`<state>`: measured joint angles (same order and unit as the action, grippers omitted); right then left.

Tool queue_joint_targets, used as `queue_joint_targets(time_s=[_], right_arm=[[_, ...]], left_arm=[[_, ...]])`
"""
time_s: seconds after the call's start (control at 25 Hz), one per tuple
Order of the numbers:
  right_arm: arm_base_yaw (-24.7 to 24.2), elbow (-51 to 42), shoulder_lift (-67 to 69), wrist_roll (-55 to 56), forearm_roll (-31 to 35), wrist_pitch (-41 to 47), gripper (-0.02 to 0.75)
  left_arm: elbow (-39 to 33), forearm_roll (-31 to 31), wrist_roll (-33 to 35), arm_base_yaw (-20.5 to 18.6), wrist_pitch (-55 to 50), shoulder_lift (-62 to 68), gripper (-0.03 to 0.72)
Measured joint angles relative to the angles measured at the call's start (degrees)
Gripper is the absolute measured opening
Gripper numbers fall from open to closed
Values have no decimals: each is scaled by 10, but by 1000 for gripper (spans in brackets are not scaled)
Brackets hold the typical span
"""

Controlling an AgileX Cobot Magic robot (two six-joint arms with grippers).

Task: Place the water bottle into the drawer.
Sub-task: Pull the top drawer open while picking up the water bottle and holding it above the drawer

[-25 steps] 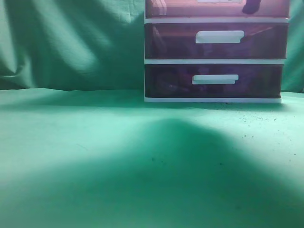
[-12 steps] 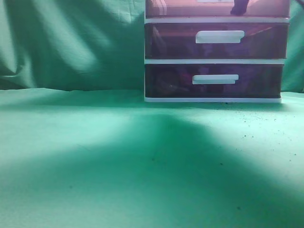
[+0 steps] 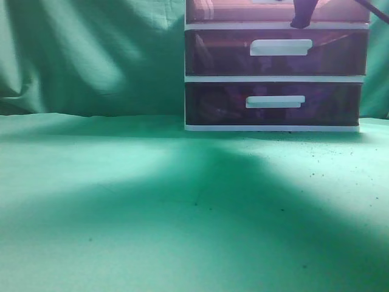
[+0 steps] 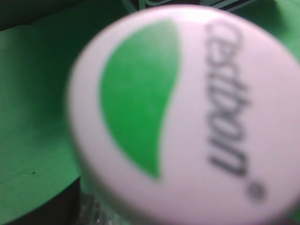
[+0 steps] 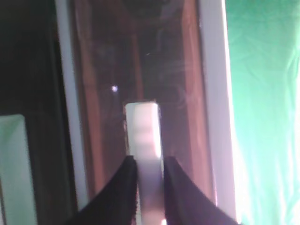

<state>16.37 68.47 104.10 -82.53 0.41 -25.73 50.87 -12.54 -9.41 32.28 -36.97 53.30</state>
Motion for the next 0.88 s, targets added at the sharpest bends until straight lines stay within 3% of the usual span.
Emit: queue_joint_targets(time_s=[0.08, 0.36, 0.88], right_arm=[[0, 0, 0, -17, -6, -4, 94], [1, -19, -20, -37, -4, 3, 101], [22, -227, -177, -40, -3, -11, 101]], left_arm=[[-1, 0, 0, 0, 0, 0, 284], [-1, 0, 0, 1, 0, 0, 284], [-1, 12, 0, 1, 18, 0, 284]])
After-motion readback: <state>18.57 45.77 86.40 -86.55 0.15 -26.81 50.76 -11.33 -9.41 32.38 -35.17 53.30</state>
